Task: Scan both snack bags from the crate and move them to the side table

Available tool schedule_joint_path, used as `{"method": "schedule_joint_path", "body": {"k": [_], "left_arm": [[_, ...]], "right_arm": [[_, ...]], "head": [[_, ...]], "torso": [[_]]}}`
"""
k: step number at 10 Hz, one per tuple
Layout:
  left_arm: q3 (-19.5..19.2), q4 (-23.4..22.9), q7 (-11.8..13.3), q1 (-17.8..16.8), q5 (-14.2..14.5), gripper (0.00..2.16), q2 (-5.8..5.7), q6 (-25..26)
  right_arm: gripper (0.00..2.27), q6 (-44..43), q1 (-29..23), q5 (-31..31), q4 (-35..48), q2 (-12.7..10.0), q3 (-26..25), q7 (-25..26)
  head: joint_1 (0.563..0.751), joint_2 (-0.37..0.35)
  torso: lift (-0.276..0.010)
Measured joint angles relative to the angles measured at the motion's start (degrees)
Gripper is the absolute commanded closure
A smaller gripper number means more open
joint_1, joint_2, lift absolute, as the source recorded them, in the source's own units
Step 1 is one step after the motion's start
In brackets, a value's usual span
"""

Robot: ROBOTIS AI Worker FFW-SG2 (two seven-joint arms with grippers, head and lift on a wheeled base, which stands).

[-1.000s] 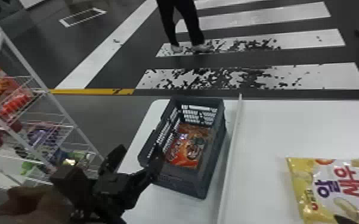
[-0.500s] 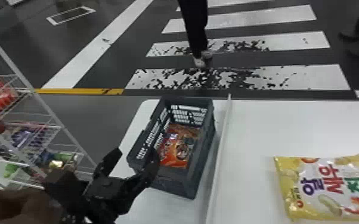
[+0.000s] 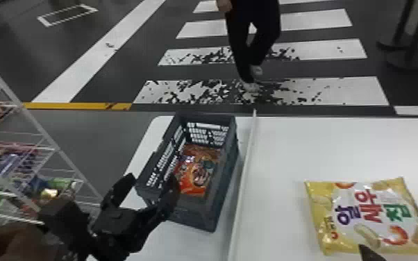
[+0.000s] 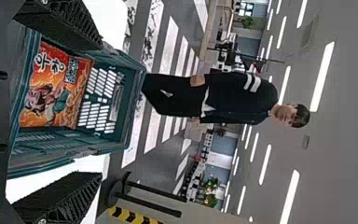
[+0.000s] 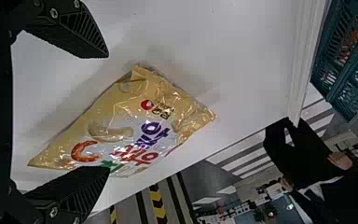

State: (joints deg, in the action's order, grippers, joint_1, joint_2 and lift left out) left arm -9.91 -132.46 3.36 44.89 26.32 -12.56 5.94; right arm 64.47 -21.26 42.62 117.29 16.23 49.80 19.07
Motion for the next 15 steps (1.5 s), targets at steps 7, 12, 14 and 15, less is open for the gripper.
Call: {"method": "schedule_joint_path", "body": {"k": [7, 12, 14, 15], "left_arm": [[-0.28, 0.16, 1.26, 1.21, -0.04, 0.03, 0.32, -0.01], [-0.37, -0.02, 1.39, 1.17, -0.04, 0.03, 0.19, -0.01], [-0.66, -0.01, 1.48, 1.19, -0.03, 0.03, 0.18, -0.01], [-0.9, 0.06, 1.48, 1.21, 0.01, 0.03, 0.26, -0.01]], "right_arm": [[0.18, -3.84, 9.35, -4.11, -10.2, -0.89, 0.11, -2.46], [0.33, -5.41, 11.5, -5.87, -12.52, -1.41, 0.46, -3.26], [1.46, -6.2, 12.84, -6.49, -15.28, -1.43, 0.13, -4.82], [2.2, -6.22, 12.98, -6.97, -15.76, -1.26, -0.3, -6.32]], "head": [[0.695, 0.269], [0.695, 0.281], [0.695, 0.275], [0.695, 0.274]], "torso": [[-0.095], [-0.095], [-0.095], [-0.095]]}}
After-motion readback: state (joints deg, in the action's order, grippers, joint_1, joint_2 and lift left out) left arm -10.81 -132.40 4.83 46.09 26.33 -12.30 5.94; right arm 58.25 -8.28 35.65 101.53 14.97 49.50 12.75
